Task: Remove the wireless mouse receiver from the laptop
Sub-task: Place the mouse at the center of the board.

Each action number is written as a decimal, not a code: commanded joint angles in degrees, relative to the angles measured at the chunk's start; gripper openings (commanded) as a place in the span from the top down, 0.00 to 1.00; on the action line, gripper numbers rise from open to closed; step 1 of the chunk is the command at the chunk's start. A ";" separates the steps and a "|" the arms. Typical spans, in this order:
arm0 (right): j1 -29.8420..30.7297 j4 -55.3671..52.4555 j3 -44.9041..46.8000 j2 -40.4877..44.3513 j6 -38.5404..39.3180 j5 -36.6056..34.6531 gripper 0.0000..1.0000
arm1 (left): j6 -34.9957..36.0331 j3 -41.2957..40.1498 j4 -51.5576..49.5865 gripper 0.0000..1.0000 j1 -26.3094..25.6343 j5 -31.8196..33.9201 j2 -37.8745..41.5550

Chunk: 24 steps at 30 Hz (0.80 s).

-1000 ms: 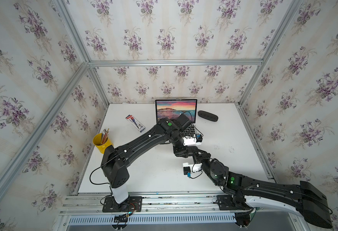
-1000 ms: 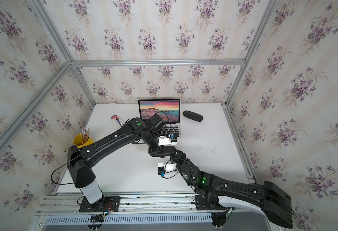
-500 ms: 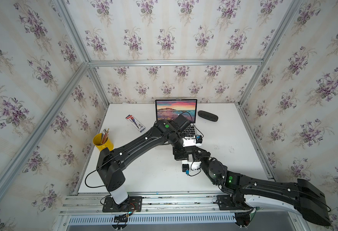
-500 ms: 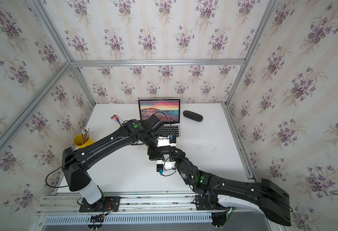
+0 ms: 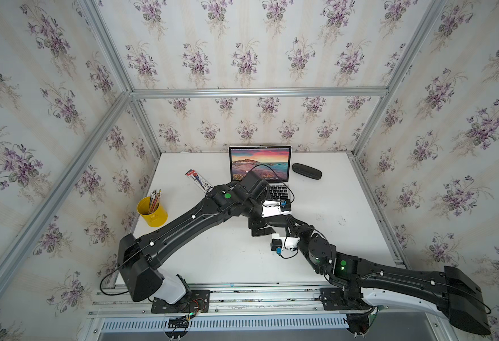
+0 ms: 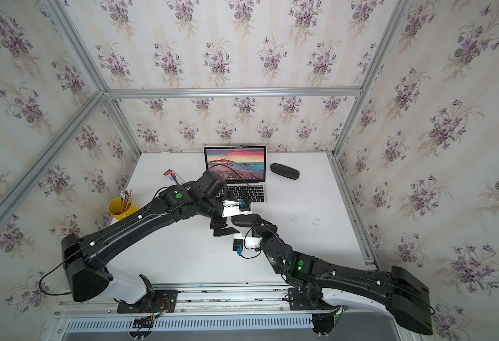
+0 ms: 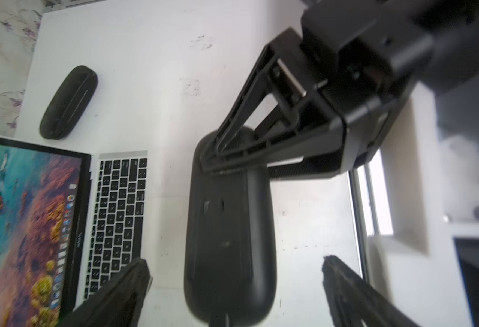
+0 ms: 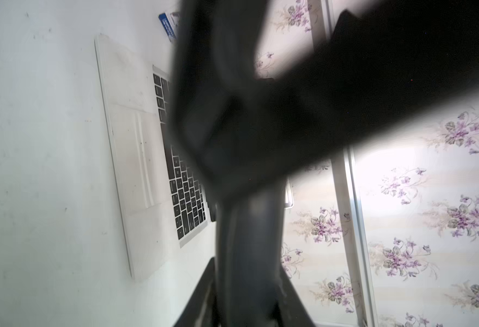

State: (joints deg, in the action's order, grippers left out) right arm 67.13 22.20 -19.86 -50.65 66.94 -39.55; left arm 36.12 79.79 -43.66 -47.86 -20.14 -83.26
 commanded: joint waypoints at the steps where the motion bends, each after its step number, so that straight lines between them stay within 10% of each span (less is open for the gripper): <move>1: 0.02 -3.89 -1.13 0.90 -8.87 -2.93 1.00 | 5.91 -5.63 7.62 0.01 0.14 8.32 6.23; 6: -0.14 -9.25 -2.21 2.36 -29.27 -1.97 1.00 | 11.36 -20.38 25.50 0.01 1.61 22.38 16.05; 11: -8.16 -14.05 -3.70 4.98 -54.17 12.56 1.00 | 1.23 -25.27 36.69 0.01 9.03 27.85 20.25; 18: -41.06 -6.78 4.36 11.36 -89.53 49.10 1.00 | -11.19 -31.08 43.72 0.01 14.21 30.78 22.95; 24: -60.60 -1.32 7.88 4.82 -102.25 72.08 1.00 | -19.00 -34.43 43.73 0.01 14.22 34.30 25.01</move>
State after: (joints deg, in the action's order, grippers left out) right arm 10.39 15.59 -12.56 -43.03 -24.03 15.62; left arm 23.46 46.41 -2.55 -33.67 11.86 -59.05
